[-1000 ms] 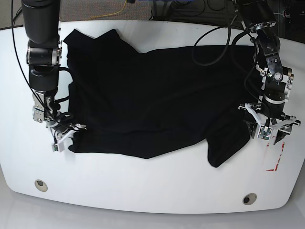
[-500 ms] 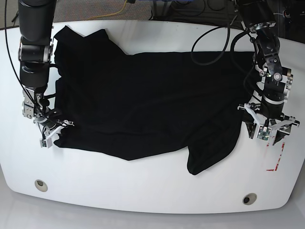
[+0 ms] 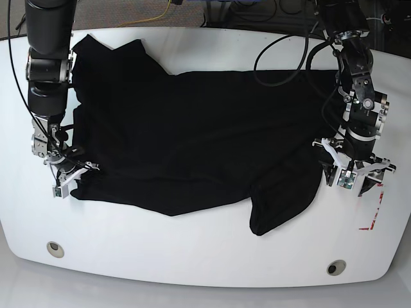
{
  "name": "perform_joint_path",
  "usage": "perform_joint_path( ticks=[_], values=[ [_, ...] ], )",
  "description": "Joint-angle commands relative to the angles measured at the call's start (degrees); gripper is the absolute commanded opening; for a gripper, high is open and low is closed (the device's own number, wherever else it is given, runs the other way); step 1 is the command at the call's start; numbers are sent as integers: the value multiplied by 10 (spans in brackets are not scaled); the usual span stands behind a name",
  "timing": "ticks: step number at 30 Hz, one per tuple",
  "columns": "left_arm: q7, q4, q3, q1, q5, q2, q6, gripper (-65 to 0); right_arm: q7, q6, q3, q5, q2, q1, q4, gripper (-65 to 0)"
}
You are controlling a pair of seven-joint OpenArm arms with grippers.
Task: Layout the t-shirt on the table in an organized manner, then fold the t-shirt properly
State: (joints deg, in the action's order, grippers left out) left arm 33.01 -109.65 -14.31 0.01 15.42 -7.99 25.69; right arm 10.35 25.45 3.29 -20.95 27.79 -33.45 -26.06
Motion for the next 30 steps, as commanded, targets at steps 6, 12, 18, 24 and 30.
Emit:
perform_joint_path(
  ticks=[6,12,18,24,30],
  values=[
    [-13,-9,-2,-8,-3,-5,-6,-243,-16,-7,-3,75,19,-53,-5,-647],
    [-13,-9,-3,-8,-3,-5,-6,-243,-33,-8,-3,95,21,-74,-5,-644],
    [-13,-10,-3,-8,-3,-5,-6,-243,-34,-8,-3,96,21,-84,-5,-629],
    [-13,-12,-3,-8,-3,-5,-6,-243,-35,-8,-3,96,22,-88,-6,-428],
    [-13,-12,-3,-8,-3,-5,-6,-243,-34,-8,-3,96,33,-67,-27,-193]
  ],
)
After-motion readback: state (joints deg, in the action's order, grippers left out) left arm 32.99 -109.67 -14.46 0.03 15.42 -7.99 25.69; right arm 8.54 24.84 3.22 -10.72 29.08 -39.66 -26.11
